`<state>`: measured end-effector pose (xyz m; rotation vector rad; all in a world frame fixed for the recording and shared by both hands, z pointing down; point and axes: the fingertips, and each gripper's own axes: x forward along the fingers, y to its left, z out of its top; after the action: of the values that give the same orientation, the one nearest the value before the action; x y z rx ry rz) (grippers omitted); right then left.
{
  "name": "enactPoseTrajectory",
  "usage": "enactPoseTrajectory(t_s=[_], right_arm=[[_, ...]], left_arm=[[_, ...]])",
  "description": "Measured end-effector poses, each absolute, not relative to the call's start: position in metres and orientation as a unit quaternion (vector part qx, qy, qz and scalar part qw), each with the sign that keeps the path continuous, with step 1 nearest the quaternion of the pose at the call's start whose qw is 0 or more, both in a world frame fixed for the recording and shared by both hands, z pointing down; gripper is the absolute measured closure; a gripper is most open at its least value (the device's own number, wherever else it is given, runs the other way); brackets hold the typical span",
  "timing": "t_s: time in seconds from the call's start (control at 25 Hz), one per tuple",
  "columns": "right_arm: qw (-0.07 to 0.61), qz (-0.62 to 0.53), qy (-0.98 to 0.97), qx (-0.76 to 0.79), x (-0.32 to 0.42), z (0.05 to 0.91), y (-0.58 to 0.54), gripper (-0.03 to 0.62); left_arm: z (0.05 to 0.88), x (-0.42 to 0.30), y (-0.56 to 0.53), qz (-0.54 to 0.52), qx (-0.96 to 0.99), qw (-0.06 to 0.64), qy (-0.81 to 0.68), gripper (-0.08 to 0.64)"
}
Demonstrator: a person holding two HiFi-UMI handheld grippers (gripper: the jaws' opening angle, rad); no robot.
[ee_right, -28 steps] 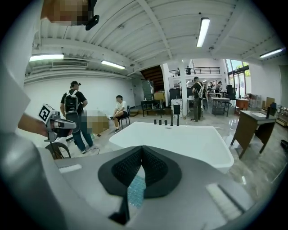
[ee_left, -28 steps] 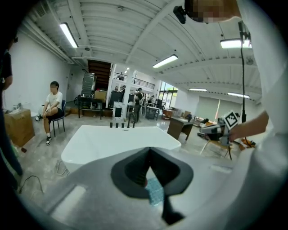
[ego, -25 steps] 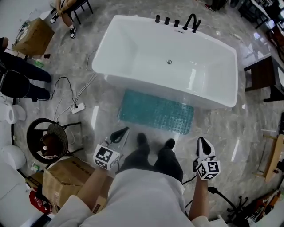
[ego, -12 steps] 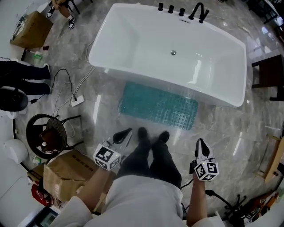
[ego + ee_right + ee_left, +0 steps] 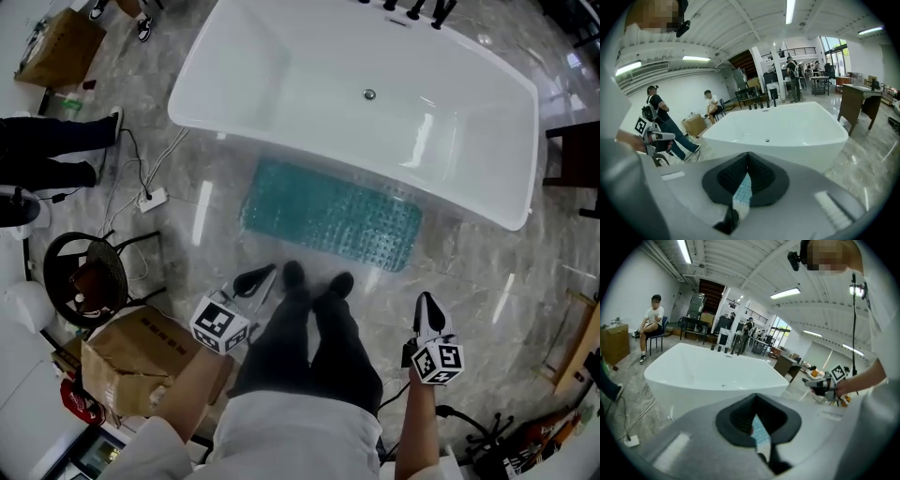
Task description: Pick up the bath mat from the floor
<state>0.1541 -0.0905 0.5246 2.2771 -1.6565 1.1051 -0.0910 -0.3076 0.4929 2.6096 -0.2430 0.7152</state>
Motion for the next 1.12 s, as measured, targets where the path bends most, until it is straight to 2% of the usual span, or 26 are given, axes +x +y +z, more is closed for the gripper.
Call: enactPoseTrajectory(t_s=[0.4,0.6,1.12], right_arm=[[0.048,0.379,-0.53,0.757,0.198,0.658,-0.086,0.588],[0.064,0.382,-0.533,0.752,0.194,0.73,-0.086,0.588],[0.12,0.401,-0.524,0.741,0.222,0.921,-0.095,0.588]], left_arm=[[0.635,-0.077,-0.327,0.271,0.93,0.218,-0.123,0.558],[0.704,-0.08,-0.341,0.263,0.926,0.233,-0.135,0.558],[0.893,-0.085,-0.398,0.303,0.924,0.2,-0.12,0.558]])
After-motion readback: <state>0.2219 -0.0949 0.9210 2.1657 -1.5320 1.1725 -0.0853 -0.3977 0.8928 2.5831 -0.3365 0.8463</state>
